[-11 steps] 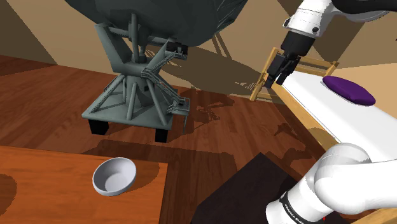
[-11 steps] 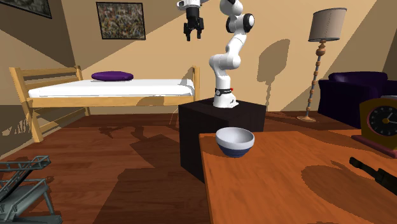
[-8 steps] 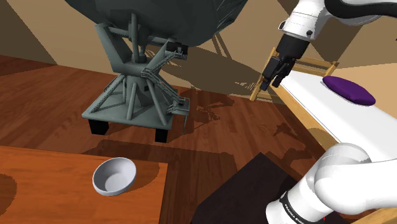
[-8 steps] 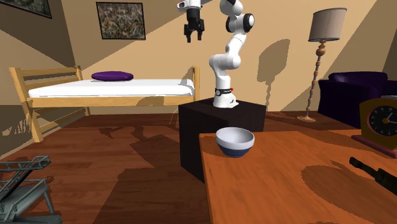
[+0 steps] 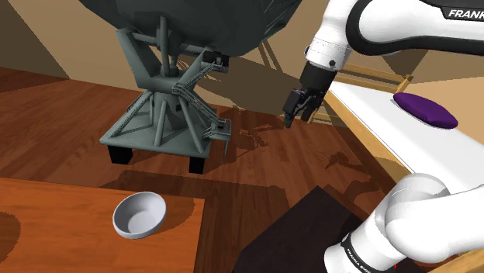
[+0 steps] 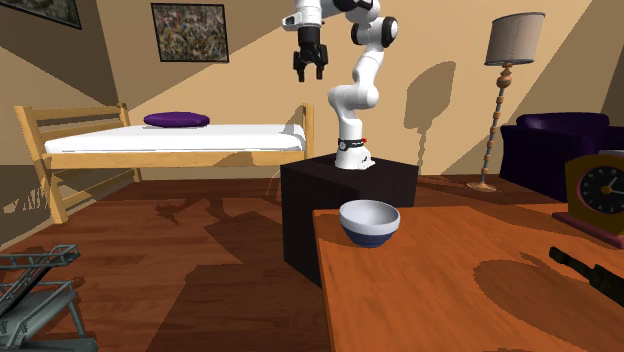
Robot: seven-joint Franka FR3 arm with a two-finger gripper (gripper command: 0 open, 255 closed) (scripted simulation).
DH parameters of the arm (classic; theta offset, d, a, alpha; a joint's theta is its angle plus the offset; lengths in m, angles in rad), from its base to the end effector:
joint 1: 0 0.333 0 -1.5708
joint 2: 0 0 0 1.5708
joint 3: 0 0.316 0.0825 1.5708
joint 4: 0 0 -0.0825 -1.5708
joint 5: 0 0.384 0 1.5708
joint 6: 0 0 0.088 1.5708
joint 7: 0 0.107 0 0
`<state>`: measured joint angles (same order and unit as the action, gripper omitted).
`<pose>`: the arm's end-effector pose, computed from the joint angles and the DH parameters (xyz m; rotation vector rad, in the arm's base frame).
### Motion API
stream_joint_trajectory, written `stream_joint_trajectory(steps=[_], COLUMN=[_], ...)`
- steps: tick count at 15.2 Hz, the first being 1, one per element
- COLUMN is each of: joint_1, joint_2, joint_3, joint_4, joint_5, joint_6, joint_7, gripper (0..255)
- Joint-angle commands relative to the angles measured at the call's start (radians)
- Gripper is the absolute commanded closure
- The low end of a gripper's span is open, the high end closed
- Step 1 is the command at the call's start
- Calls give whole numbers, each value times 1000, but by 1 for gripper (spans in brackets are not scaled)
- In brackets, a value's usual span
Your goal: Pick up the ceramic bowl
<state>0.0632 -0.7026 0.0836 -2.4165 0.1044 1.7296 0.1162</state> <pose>0.3353 0.0642 0.5478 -3.0910 0.0070 -0.0128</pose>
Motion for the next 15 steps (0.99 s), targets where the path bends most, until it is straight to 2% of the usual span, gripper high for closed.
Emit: stream_joint_trajectory(steps=[1, 9, 15], joint_1=[13, 48, 61], joint_2=[49, 267, 472], joint_3=[36, 162, 250], joint_4=[-14, -4, 59], joint_5=[20, 57, 33], joint_6=[65, 280, 424], joint_7=[33, 152, 256], gripper=[0, 0, 0])
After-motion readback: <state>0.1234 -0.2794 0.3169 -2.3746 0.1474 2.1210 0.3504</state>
